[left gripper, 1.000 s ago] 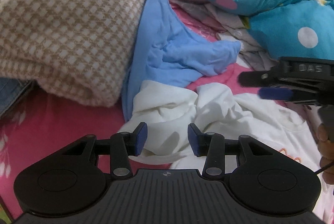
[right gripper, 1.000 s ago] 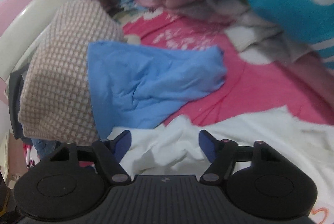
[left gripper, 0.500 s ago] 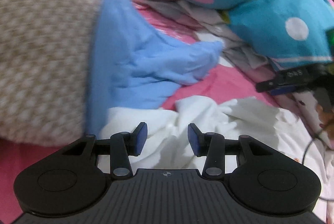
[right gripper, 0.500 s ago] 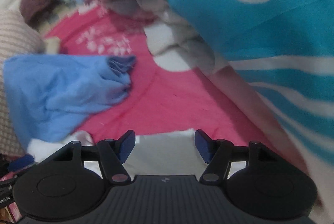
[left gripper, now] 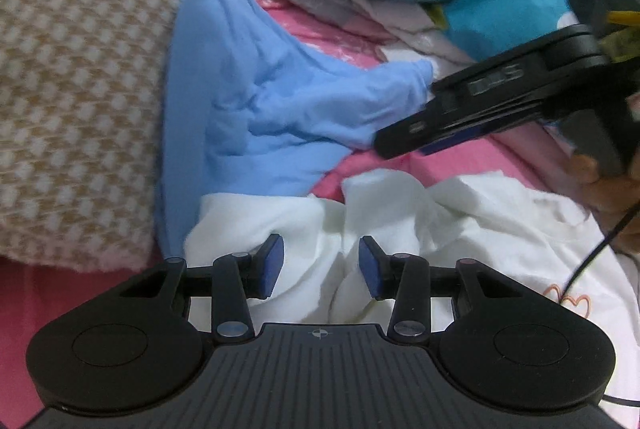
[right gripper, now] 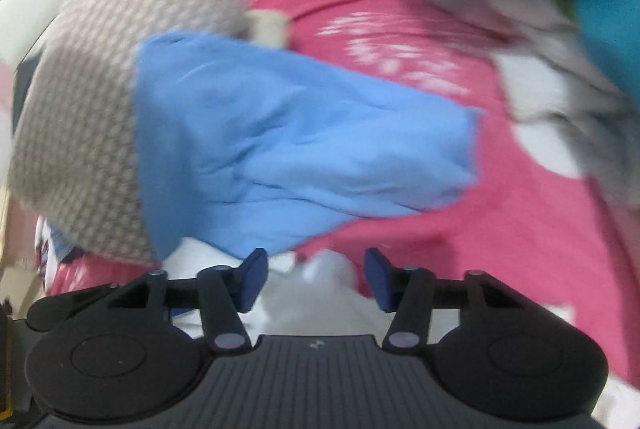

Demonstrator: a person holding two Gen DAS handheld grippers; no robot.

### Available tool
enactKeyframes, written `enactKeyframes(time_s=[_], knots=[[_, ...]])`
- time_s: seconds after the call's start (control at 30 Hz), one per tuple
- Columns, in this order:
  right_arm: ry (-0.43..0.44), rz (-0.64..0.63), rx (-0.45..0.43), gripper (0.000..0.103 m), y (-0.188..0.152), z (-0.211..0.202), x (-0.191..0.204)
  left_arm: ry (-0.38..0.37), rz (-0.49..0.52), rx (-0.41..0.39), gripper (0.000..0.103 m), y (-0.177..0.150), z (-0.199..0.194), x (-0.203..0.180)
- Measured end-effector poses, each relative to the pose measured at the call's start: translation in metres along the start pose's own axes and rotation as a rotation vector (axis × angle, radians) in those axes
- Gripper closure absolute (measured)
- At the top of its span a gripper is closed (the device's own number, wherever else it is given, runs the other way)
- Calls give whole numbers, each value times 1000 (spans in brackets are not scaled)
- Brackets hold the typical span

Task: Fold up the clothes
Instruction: 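Move both open tools to the crumpled white sleeve beside the blue cloth, then grasp the crumpled sleeve cuff with the right tool and pull it out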

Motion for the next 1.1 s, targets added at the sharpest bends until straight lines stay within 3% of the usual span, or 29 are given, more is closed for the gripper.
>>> enactKeyframes(time_s=[0.1, 0.23, 0.43, 0.47, 0.53, 0.63, 0.67, 0.77, 0.8, 1.0, 1.1], knots=[[59, -39, -3, 65, 6, 8, 22, 34, -10, -2, 62, -7, -9, 6], [155, 1, 36, 69, 2, 23, 36, 91, -50, 19, 62, -22, -16, 18], [159, 251, 154, 67, -5, 59, 15, 140, -58, 56, 61, -31, -7, 31], [170, 291, 161, 62, -5, 63, 13, 142, -55, 57, 61, -31, -6, 31], [186, 325, 164, 54, -1, 68, 16, 143, -49, 54, 61, -32, -5, 30], [142, 291, 190, 54, 4, 84, 30, 134, -48, 61, 61, -36, -6, 30], [121, 260, 187, 56, 5, 85, 35, 129, -50, 63, 61, -37, -7, 30], [62, 170, 177, 94, 8, 88, 52, 117, -65, 64, 61, -43, -11, 31], [71, 162, 165, 98, 7, 83, 55, 113, -72, 61, 61, -44, -14, 31], [197, 148, 15, 99, -21, 21, 62, 68, -111, 35, 61, -56, -39, 35], [215, 127, -18, 99, -49, -8, 55, 32, -124, 24, 61, -65, -52, 33]])
Point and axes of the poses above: each gripper's, at about its wrist camera, not at the fingertips, and z roughly the way its jaws point, x to its left, y to its top, the point moved 4 cm from there along z, roughly the way its jaws point, and after that the axes turned 12 degrees about x, right-handed, at the moved point
